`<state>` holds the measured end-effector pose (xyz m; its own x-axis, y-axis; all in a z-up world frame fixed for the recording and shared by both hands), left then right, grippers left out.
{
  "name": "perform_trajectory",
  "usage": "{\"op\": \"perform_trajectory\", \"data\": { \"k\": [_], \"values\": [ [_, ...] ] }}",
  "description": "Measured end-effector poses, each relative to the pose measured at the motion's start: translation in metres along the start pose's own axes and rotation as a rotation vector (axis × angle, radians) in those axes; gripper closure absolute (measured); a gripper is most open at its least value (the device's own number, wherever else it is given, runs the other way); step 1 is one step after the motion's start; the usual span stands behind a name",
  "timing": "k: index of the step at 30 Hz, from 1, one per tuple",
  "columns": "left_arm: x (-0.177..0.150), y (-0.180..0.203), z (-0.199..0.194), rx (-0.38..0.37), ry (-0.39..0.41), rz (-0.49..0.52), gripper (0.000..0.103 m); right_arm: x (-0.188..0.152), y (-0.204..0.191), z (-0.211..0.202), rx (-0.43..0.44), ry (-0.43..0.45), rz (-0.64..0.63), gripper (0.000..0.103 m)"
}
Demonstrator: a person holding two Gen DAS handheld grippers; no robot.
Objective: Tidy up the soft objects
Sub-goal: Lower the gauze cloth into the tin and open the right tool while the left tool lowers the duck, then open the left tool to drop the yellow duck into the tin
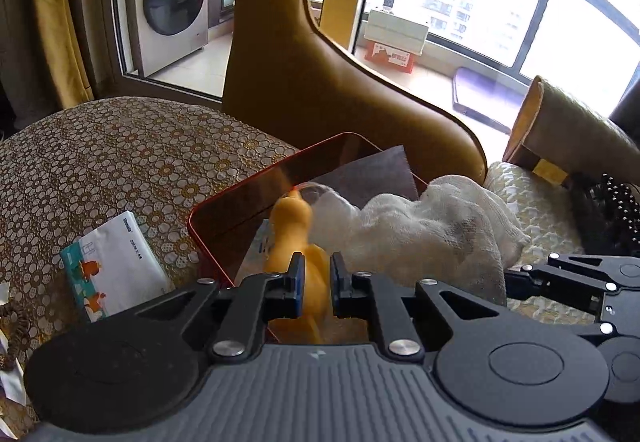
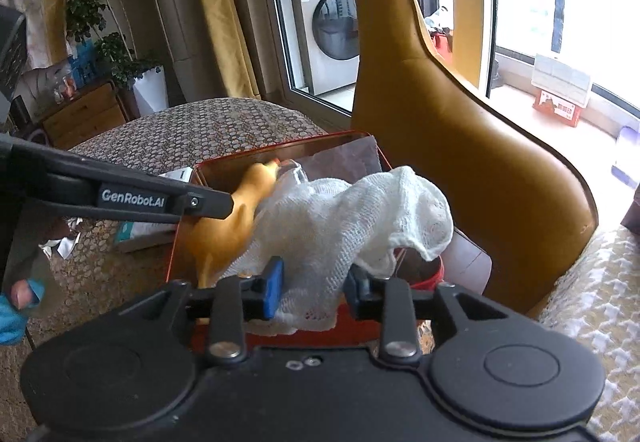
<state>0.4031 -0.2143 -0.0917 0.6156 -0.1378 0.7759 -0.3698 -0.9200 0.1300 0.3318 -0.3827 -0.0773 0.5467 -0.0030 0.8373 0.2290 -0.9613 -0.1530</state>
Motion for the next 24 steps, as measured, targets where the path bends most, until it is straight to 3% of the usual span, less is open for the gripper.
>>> {"op": "perform_trajectory", "data": {
  "k": [4,8,24],
  "values": [
    [-0.003,0.001,-0.012,-0.018,0.006,-0.005,0.091,0.001,-0.002,-0.006,-0.007,-0.001,0.012,0.061],
    [-0.007,-0.001,-0.026,-0.021,0.013,-0.017,0.091,0.002,-0.009,-0.012,-0.016,0.003,-0.001,0.043],
    [-0.016,-0.017,-0.102,0.008,0.094,-0.041,0.089,0.003,-0.036,-0.061,-0.018,0.042,-0.021,0.019]
  ]
}}
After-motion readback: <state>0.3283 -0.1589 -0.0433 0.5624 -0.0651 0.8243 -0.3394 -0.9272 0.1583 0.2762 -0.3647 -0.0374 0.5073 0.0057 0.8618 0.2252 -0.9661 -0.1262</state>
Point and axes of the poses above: each gripper's, at about its wrist camera, not at the fingertips, and z roughly the way its jaws point, y to its right, x to its top, the point moved 2 cm from there along z, roughly the way its jaws point, and after that the axes turned 9 degrees about y, right-handed, at the moved point
